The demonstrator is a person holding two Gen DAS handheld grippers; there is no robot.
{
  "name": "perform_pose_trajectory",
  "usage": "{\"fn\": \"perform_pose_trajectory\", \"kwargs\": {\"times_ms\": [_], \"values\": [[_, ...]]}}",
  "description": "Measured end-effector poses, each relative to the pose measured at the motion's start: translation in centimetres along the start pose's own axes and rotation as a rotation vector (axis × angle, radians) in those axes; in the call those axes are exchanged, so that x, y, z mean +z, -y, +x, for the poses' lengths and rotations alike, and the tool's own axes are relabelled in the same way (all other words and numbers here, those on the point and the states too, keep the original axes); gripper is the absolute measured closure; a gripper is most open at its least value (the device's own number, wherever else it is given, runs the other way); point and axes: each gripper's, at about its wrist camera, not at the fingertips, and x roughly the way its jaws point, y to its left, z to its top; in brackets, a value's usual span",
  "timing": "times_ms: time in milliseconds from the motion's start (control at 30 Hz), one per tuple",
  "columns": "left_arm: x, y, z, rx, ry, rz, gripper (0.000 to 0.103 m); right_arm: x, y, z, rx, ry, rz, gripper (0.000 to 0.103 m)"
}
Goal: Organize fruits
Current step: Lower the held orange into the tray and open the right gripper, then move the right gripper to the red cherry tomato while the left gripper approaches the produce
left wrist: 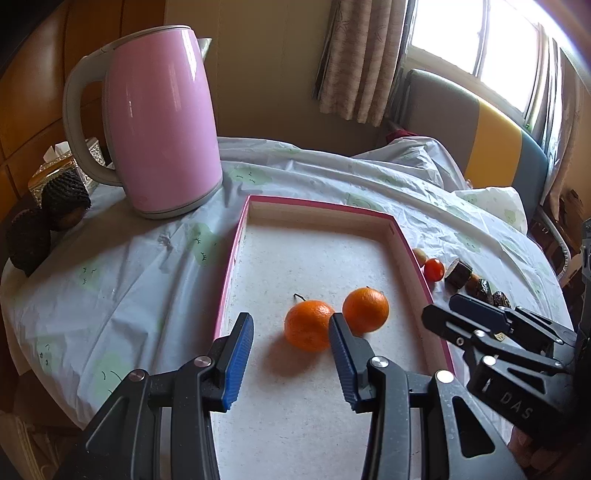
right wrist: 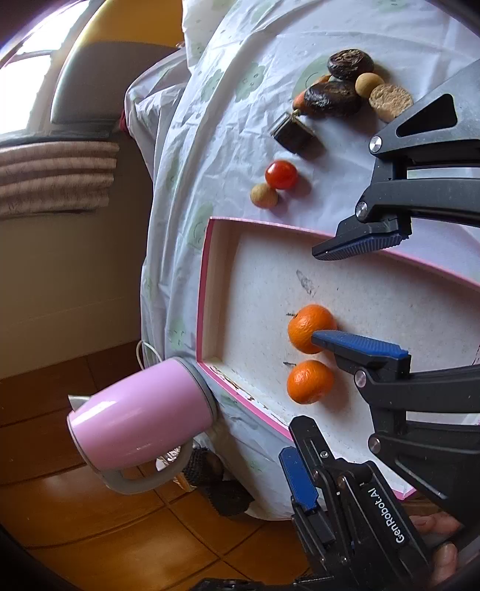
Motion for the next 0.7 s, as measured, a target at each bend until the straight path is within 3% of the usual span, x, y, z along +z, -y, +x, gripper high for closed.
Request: {"fn": "perform_pose_trajectory", "kwargs": {"times_ms": [367, 700], "values": [[-0.1, 0.8, 0.5, -0.022, -0.023, -0.002, 0.06, -1.0, 5.2, -0.3, -0.061, -0.002, 0.116, 0.072], [0.3, 2.7, 0.8, -0.062, -0.012, 0.073, 0.06, 0.3, 6.9, 1.7, -0.097, -0.011, 0.1, 0.079]]}}
